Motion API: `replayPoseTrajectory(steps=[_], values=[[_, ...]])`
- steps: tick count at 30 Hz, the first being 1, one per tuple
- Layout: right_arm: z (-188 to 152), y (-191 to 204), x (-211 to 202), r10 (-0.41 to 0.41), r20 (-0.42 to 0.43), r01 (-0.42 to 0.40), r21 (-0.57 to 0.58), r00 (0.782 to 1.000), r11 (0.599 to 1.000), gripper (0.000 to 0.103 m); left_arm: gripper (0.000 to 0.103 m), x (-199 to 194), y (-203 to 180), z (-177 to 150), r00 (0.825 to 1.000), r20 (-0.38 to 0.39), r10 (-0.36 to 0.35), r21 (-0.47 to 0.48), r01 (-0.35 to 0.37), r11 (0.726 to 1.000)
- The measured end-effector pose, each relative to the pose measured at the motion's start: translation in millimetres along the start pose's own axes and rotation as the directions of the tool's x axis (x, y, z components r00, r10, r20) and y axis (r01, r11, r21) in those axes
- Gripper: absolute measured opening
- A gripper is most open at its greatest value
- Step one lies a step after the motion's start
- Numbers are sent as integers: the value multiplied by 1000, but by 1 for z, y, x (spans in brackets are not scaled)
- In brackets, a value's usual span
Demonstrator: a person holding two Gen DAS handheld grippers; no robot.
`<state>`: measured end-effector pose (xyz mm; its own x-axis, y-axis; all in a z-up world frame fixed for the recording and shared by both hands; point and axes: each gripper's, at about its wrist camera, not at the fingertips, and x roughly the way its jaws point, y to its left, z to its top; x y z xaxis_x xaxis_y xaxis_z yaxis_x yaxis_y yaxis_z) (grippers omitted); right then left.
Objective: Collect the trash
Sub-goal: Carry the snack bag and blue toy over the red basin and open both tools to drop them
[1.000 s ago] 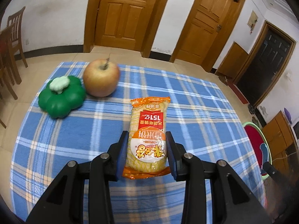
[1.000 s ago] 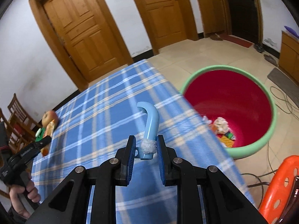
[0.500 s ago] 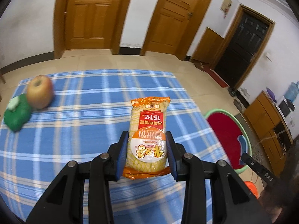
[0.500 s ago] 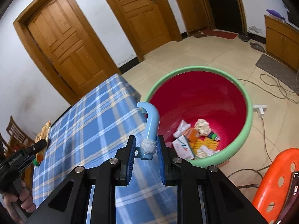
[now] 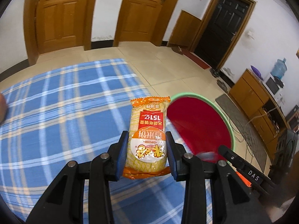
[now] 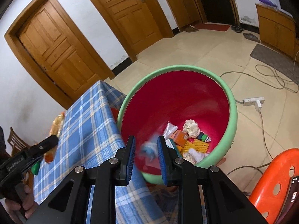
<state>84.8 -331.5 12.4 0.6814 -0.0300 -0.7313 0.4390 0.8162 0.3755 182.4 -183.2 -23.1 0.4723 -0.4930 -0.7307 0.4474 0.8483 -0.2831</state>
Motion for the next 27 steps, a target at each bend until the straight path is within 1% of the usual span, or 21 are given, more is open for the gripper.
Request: replayPoseTrajectory(steps=[1, 3, 5, 10, 13, 17, 19, 20, 22, 27], values=[[1, -3, -1, 5, 3, -5, 7, 1000, 1000, 26, 38, 4, -6, 1, 1000, -6, -6, 9, 6, 1000], [4, -9, -3, 15, 12, -16, 17, 1000, 1000, 29, 38, 10, -15, 1, 1000, -13, -11, 23, 11, 1000], [6, -14, -7, 17, 25, -18, 28, 1000, 999, 30, 38, 16, -27, 1, 1000, -24, -20, 40, 21, 999], [10, -25, -18, 1, 60, -4, 48, 998, 999, 34, 38, 31, -50, 1, 998, -51, -35, 83, 39, 996], [11, -31, -25, -14, 79, 9, 59, 997, 998, 34, 38, 44, -62, 1, 996, -71, -49, 105, 56, 993], [9, -35, -31, -17, 82, 12, 63, 996, 998, 36, 39, 56, -74, 0, 994, -92, -63, 123, 75, 990], [8, -37, -33, -19, 86, 13, 66, 996, 998, 38, 45, 60, -79, -1, 993, -101, -66, 132, 79, 988], [8, -38, -34, -18, 87, 12, 69, 996, 998, 42, 52, 61, -80, 0, 993, -103, -65, 132, 79, 988], [8, -39, -35, -15, 88, 9, 72, 996, 997, 44, 53, 58, -81, -2, 993, -96, -71, 139, 84, 987], [6, -34, -37, -9, 79, 5, 49, 997, 999, 46, 54, 43, -75, -4, 997, -65, -49, 131, 57, 990]])
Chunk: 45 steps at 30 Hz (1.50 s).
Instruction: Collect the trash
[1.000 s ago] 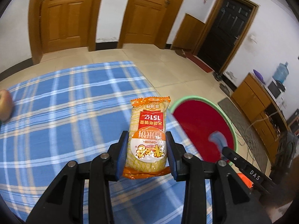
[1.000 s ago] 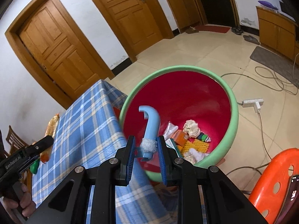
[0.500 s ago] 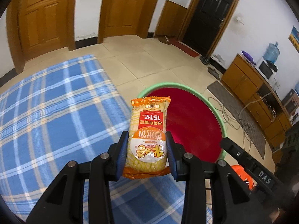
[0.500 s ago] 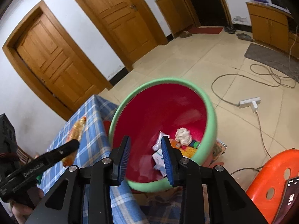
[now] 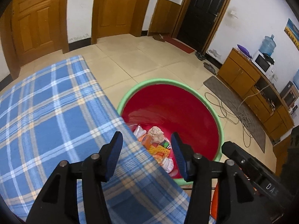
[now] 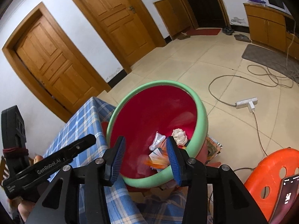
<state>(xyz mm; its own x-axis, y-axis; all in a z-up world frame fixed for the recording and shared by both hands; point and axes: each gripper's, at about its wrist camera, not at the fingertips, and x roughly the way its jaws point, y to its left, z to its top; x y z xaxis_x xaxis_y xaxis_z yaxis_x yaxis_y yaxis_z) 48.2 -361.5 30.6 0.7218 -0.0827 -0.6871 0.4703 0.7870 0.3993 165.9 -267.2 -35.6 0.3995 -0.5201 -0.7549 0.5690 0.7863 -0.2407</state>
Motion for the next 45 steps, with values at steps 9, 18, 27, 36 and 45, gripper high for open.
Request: replayPoseTrajectory(steps=[9, 18, 27, 36, 45], values=[[-12, 35, -19, 33, 10, -32, -86, 999, 996, 65, 67, -51, 21, -20, 993, 50, 104, -48, -102, 994], [-38, 83, -43, 74, 4, -71, -198, 997, 978, 72, 78, -114, 54, -51, 972, 105, 210, -150, -194, 969], [-66, 125, -77, 124, 24, -111, -302, 992, 947, 75, 81, -167, 71, -85, 945, 149, 291, -223, -255, 941], [-94, 153, -98, 117, 60, -87, -365, 991, 927, 75, 82, -203, 83, -114, 917, 175, 358, -278, -303, 912], [-110, 159, -101, 96, 86, -54, -395, 992, 917, 75, 82, -216, 89, -133, 896, 181, 407, -296, -345, 891]])
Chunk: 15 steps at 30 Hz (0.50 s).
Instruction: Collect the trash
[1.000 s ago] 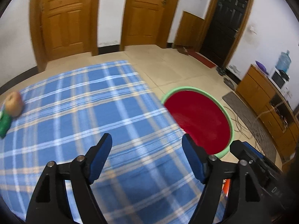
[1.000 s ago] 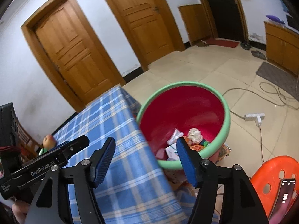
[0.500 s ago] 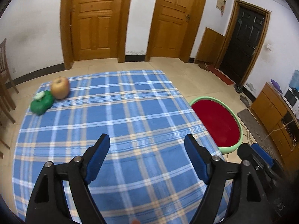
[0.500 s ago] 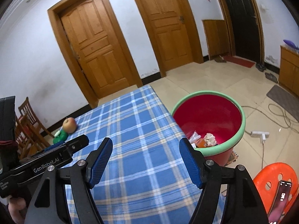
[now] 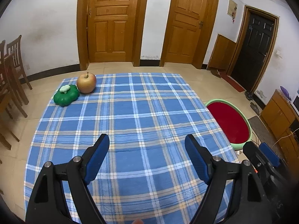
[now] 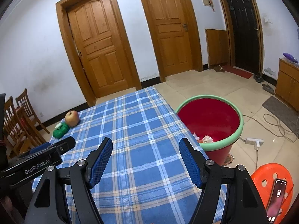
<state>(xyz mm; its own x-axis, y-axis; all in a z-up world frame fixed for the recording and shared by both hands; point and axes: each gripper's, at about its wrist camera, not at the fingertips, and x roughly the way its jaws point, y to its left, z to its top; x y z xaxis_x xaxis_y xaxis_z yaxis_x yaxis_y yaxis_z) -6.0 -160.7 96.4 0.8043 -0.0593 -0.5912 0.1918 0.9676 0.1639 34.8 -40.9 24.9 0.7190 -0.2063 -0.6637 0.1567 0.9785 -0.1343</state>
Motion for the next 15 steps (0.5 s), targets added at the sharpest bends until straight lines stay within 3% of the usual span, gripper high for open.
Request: replayPoseTrajectory(steps=[15], values=[[-5, 1, 1, -19, 6, 19, -3, 1000, 1000, 75, 82, 4, -4, -4, 1000, 5, 20, 25, -20, 999]])
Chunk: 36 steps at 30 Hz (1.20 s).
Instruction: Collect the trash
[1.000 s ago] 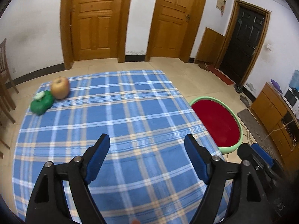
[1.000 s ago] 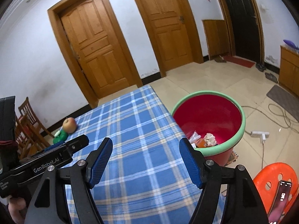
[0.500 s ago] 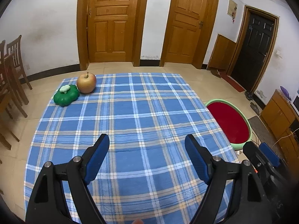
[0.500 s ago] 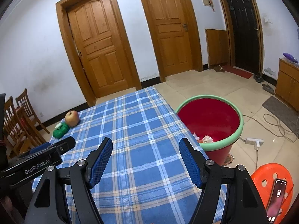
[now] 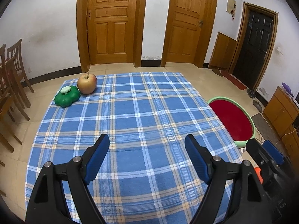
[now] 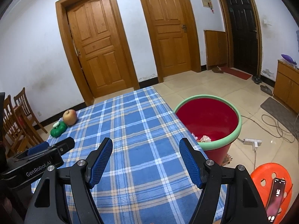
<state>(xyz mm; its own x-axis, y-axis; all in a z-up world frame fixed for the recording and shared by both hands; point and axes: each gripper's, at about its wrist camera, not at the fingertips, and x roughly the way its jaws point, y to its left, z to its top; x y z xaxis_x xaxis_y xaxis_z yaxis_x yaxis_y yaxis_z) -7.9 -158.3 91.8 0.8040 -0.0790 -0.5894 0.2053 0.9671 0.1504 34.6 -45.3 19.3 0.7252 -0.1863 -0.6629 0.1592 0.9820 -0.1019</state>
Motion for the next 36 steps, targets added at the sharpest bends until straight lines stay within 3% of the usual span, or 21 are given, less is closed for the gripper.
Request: replayPoseTrajectory(steps=[36], values=[[-5, -3, 4, -9, -14, 9, 4, 1000, 1000, 75, 82, 3, 6, -6, 1000, -13, -3, -19, 3, 1000]])
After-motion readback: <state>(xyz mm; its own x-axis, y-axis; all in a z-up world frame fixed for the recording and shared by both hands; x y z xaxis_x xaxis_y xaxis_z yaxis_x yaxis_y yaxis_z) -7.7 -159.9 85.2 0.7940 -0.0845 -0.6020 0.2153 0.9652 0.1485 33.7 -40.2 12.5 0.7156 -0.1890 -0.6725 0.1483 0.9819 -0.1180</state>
